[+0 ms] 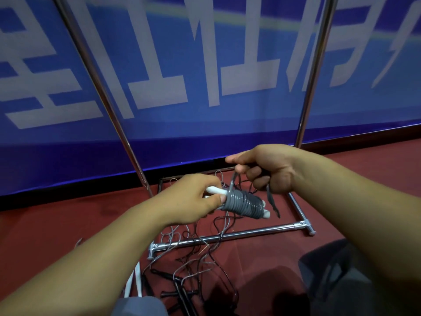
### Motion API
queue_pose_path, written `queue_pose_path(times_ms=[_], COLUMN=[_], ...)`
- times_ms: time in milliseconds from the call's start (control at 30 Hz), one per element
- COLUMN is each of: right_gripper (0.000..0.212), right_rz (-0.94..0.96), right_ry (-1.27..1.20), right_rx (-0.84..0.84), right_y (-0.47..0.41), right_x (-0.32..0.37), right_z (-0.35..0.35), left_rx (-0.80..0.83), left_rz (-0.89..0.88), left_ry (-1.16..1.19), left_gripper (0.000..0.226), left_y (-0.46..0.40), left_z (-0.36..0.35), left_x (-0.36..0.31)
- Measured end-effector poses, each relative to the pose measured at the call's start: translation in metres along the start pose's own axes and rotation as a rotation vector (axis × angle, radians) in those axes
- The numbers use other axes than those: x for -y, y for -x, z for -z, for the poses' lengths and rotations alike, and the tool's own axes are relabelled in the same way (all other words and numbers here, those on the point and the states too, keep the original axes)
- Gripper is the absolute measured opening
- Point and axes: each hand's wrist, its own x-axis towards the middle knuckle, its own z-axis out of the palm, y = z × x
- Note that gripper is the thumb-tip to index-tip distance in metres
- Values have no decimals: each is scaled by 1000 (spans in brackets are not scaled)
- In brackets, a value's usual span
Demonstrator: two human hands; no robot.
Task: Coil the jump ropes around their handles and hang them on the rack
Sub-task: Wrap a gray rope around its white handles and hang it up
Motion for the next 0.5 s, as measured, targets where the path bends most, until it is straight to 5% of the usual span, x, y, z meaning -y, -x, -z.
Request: queue_pose_path(times_ms=[500], right_gripper=[18], right_rz=[-88], right_ry=[0], right_rx=[-28], right_y=[-23], right_x=[-3], right_z=[11], left_rx=[18], left_rz=[-71], left_ry=[-96], left_gripper=[16], left_y=[3], left_z=[0], left_x=[-12])
